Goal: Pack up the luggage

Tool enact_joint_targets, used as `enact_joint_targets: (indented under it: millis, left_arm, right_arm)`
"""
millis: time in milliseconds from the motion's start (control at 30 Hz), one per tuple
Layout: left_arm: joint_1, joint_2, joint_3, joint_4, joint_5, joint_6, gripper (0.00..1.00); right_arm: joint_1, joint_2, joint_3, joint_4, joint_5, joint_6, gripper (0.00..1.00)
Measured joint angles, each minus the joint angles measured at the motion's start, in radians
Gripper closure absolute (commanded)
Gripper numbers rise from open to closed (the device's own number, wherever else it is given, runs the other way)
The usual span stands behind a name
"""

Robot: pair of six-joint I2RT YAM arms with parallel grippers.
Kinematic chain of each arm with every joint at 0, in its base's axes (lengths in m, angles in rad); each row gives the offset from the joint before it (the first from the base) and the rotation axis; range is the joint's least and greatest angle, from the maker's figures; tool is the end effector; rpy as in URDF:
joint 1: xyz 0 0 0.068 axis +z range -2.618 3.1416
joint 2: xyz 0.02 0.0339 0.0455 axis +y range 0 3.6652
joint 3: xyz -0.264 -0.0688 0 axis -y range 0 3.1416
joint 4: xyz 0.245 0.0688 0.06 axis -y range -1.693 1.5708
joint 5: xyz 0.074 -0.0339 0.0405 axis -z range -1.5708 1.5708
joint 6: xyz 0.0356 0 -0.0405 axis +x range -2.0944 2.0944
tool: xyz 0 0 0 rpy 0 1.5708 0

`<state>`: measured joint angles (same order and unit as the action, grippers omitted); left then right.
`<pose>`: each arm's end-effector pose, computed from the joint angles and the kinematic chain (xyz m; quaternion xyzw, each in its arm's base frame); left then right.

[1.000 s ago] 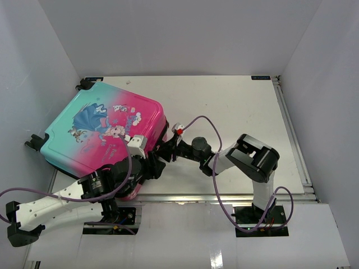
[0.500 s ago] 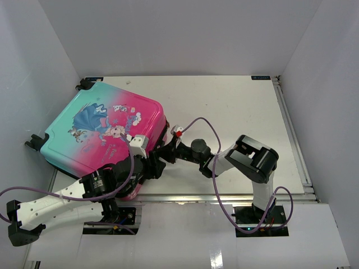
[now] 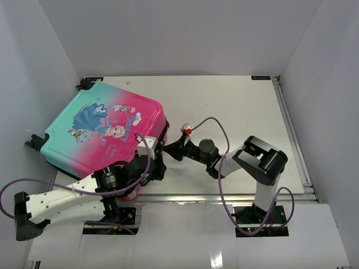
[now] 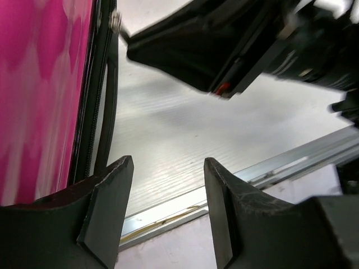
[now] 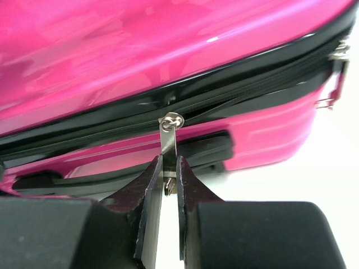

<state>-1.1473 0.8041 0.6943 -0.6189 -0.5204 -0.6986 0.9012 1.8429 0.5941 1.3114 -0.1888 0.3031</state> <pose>0.0840 -0.1433 0.2666 0.0937 0.8832 -0.1732 0.4256 0.2022 0.2661 0.1612 -0.2665 0.6311 0.4642 0.5615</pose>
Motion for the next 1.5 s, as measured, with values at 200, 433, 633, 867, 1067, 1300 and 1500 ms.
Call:
enact_joint_targets:
  millis: [200,433,633,867,1067,1300,1500]
  left_arm:
    - [0.001,0.206,0.049,-0.095,-0.04,-0.005,0.38]
    - [0.003,0.266,0.068,-0.129,-0.067,0.002,0.38]
    - [0.011,0.4,0.122,-0.144,-0.105,0.021,0.37]
    - [0.031,0.61,0.195,-0.145,-0.18,0.058,0.37]
    - [0.065,0.72,0.204,-0.092,-0.2,0.074,0.45]
    - [0.092,0.757,0.215,-0.086,-0.226,0.135,1.0]
    - [0.111,0.669,0.145,0.006,-0.155,0.205,1.0]
  right_arm:
    - [-0.019,-0.001,0.006,-0.005,-0.018,-0.006,0.92]
    - [-0.052,0.0,0.043,-0.044,-0.041,-0.022,0.92]
    - [-0.11,0.018,0.081,-0.07,-0.061,-0.017,0.92]
    - [-0.125,0.018,0.081,-0.075,-0.092,-0.016,0.92]
    - [-0.133,0.018,0.081,-0.075,-0.111,-0.016,0.92]
    - [-0.144,0.036,0.096,-0.071,-0.129,-0.009,0.92]
    - [-0.174,0.078,0.146,-0.064,-0.142,0.017,0.92]
